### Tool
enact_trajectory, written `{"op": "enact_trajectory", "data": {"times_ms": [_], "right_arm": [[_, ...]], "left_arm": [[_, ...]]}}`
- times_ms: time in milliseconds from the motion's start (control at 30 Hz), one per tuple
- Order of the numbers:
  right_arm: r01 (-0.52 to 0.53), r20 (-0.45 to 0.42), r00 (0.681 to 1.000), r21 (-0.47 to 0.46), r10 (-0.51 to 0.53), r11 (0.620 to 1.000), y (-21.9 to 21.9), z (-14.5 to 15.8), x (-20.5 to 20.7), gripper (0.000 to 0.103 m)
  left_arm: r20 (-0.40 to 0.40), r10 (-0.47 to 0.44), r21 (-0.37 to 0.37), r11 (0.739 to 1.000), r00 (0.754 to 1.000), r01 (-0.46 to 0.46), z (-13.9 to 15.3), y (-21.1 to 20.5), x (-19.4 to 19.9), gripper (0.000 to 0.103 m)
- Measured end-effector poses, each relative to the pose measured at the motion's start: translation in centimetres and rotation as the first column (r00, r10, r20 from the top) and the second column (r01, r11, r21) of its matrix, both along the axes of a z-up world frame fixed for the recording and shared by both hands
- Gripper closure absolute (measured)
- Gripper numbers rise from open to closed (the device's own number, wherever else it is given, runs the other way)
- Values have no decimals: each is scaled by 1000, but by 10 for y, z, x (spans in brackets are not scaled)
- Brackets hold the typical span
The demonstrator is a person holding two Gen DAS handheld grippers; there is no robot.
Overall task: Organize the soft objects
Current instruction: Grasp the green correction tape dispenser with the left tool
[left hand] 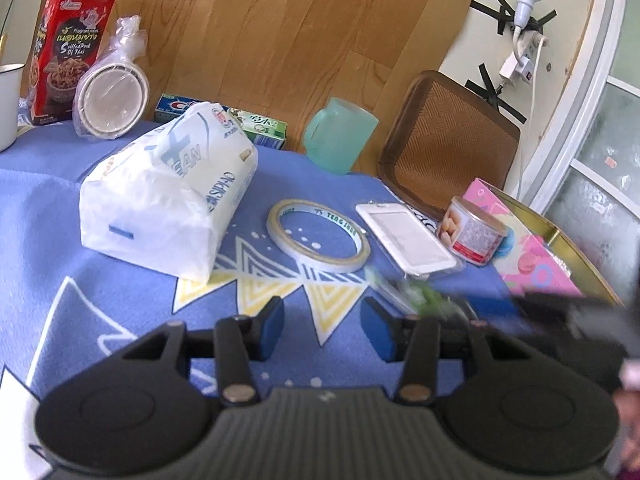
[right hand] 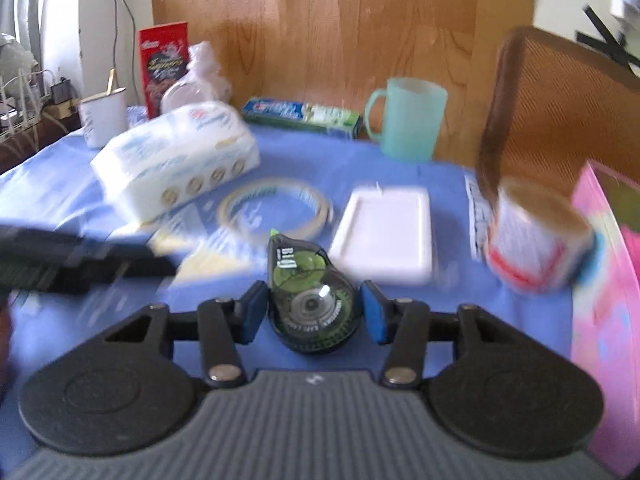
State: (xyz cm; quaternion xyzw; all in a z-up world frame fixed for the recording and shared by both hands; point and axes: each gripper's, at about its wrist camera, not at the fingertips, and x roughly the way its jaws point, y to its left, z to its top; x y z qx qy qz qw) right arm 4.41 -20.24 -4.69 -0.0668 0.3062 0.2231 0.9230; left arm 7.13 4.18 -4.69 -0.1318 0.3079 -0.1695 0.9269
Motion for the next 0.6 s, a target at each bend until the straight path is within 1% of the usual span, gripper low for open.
{"op": "enact_trajectory", "data": {"times_ms": [100, 200, 233, 300, 400, 433, 500, 600], "right_arm": [[21, 0, 1000, 52, -21, 998, -19, -5, -41, 50], [73, 20, 997, 70, -74, 995, -32, -8, -73, 49], [94, 24, 995, 78, -96, 993, -37, -10, -83, 48], [117, 45, 992, 82, -121, 990, -42, -13, -97, 40], [105, 71, 991, 73, -111, 992, -41, -17, -107, 38], [100, 79, 991, 69, -106, 993, -40, -17, -106, 37], [95, 87, 991, 61, -100, 994, -38, -18, -100, 37], [94, 84, 992, 69, -99, 993, -35, -19, -90, 38]], "left_arm": [[1, -7, 23, 1000, 1000, 7, 1, -4, -1, 59], [-12, -39, 53, 998, 999, 40, 4, -13, -4, 59], [-24, -50, 41, 998, 998, 51, 5, -16, -7, 59], [-72, -95, -36, 995, 993, 92, 7, -22, -12, 59], [-136, -170, -95, 983, 976, 158, 11, -40, -21, 59], [-147, -196, -101, 978, 970, 182, 12, -47, -24, 59], [-163, -243, -92, 969, 956, 230, 14, -64, -29, 59], [-191, -266, -90, 963, 945, 253, 11, -82, -30, 59]]}}
